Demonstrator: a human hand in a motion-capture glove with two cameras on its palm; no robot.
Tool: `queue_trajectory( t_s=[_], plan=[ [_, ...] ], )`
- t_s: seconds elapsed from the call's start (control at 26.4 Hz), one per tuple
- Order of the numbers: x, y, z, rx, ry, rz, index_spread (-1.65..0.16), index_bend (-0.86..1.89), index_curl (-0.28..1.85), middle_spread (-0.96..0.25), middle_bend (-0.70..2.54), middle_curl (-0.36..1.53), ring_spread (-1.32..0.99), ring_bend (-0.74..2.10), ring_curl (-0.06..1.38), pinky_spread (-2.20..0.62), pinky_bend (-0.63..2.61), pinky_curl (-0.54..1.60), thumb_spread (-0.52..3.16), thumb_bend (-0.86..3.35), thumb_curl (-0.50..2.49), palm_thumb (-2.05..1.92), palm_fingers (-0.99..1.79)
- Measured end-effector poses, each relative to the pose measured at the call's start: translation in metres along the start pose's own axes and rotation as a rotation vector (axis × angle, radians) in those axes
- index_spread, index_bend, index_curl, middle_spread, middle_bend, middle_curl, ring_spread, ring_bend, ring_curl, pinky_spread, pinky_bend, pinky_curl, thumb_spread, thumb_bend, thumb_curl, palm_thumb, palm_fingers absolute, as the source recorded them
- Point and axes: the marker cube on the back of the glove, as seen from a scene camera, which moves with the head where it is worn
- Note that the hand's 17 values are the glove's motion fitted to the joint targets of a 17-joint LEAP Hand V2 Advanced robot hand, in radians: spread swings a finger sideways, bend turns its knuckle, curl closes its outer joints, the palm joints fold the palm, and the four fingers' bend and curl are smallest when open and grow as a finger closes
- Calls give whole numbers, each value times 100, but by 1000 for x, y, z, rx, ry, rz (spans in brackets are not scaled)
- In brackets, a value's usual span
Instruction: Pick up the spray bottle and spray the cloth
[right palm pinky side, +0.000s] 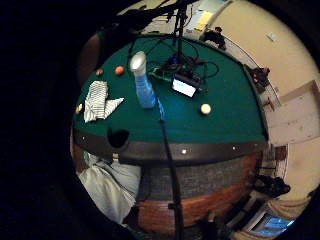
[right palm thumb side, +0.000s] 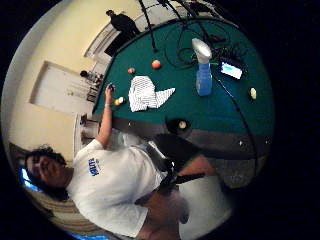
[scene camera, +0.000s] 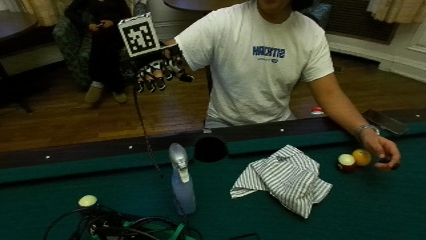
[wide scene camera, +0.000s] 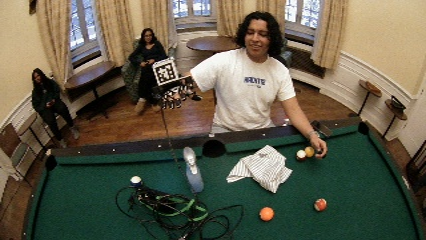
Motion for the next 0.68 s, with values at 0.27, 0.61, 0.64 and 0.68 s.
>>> queue_trajectory(
  t_s=[0.27, 0.61, 0.64, 0.68],
  plan=[
    [5, 9, 11, -85, 3, 32, -30, 9, 7, -6, 28, 14, -6, 36, 13, 17, 47, 19, 67, 17, 13, 40, 33],
    [14, 10, 23, -104, 53, 43, -36, 11, 10, -9, 30, 20, -8, 39, 18, 21, 50, 25, 85, 10, 18, 43, 29],
    [14, 11, 23, -105, 54, 45, -36, 11, 10, -9, 30, 21, -8, 39, 19, 21, 50, 25, 86, 9, 18, 44, 29],
    [15, 11, 24, -107, 55, 47, -37, 11, 11, -9, 30, 21, -8, 39, 19, 21, 50, 25, 87, 8, 19, 44, 28]
  ],
)
